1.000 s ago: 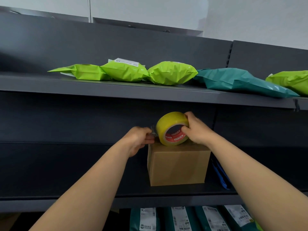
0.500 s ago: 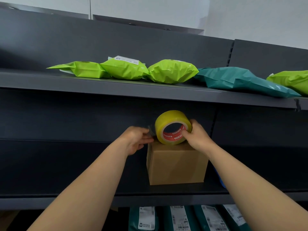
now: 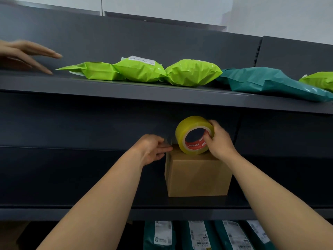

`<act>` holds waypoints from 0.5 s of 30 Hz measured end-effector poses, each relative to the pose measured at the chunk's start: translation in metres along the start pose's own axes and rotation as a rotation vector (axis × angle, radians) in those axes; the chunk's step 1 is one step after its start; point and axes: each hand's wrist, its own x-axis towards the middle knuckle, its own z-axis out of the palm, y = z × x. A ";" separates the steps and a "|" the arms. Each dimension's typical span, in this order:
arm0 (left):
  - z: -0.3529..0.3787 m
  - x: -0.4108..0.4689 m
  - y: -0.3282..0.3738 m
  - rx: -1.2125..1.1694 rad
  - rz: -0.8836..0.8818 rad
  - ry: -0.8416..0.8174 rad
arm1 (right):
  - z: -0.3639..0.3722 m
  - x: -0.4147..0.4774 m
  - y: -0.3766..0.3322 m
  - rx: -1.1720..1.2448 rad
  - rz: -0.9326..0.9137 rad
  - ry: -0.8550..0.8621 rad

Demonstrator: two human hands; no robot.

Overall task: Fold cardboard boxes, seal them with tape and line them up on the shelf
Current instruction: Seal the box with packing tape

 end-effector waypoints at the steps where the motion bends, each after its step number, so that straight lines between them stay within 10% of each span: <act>1: 0.001 0.000 0.000 -0.006 0.006 0.005 | 0.000 0.000 0.000 -0.007 -0.018 0.009; 15: 0.010 0.001 0.003 0.006 0.054 -0.020 | -0.034 0.006 0.025 -0.058 -0.056 0.059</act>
